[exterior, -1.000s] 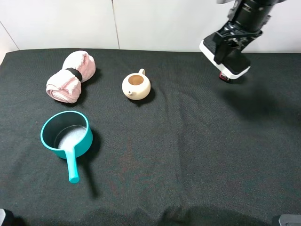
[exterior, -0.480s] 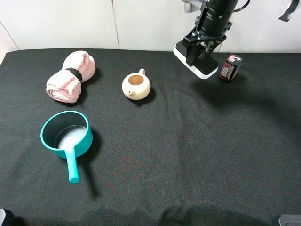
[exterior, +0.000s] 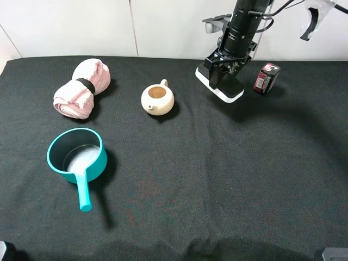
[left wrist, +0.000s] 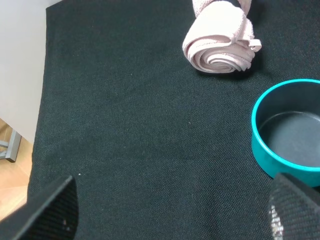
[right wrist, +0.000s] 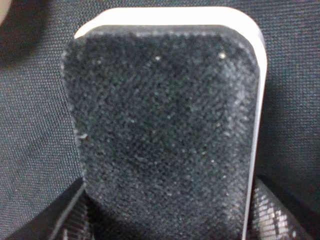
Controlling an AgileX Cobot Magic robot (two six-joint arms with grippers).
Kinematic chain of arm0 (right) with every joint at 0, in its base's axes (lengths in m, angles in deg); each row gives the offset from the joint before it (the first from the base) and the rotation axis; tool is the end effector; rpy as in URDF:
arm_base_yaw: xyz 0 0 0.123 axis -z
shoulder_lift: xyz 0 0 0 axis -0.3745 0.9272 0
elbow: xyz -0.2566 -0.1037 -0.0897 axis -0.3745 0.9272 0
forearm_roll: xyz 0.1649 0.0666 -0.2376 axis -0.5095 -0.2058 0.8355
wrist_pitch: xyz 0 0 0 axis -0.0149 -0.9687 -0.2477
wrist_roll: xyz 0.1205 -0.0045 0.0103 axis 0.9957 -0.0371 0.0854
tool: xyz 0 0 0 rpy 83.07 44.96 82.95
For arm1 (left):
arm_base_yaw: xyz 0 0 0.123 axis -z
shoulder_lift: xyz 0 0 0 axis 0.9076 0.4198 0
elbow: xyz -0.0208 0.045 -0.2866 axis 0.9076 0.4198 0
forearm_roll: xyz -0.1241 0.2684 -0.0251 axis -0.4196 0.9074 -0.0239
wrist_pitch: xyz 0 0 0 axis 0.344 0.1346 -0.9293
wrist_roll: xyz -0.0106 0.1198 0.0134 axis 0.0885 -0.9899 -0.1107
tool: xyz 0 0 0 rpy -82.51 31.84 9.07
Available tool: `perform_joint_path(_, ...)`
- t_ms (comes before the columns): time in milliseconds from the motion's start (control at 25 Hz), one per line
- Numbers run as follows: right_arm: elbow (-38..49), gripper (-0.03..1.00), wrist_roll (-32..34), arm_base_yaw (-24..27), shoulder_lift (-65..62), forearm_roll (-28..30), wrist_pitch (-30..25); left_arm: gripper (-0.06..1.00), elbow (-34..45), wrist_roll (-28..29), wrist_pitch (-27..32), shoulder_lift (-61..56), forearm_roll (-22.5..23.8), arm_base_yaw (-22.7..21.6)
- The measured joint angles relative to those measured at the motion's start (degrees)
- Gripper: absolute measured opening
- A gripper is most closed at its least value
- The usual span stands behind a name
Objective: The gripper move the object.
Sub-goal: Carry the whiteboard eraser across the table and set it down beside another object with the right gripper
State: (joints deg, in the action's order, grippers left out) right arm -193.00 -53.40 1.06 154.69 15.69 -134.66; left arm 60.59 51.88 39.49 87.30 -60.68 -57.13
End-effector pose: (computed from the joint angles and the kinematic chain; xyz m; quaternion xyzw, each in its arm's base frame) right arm 0.4618 0.2000 0.1273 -0.3425 0.9349 0.0911 0.0158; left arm 0.0571 0.0063 0.2829 0.0644 0.8490 0.0346 0.5233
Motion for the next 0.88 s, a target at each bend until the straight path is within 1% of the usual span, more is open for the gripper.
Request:
perform_joint_path(320, 0.0, 0.46, -0.6, -0.3, 2.0, -1.5, 0.2, 0.83, 0.0, 0.0, 0.0, 0.0, 0.0, 0.0)
perform_joint_path(640, 0.0, 0.46, -0.8, -1.3, 2.1, -1.5, 2.8, 0.83, 0.0, 0.0, 0.0, 0.0, 0.0, 0.0)
perform_joint_path(880, 0.0, 0.46, -0.8, -1.3, 2.1, -1.5, 3.2, 0.83, 0.0, 0.0, 0.0, 0.0, 0.0, 0.0)
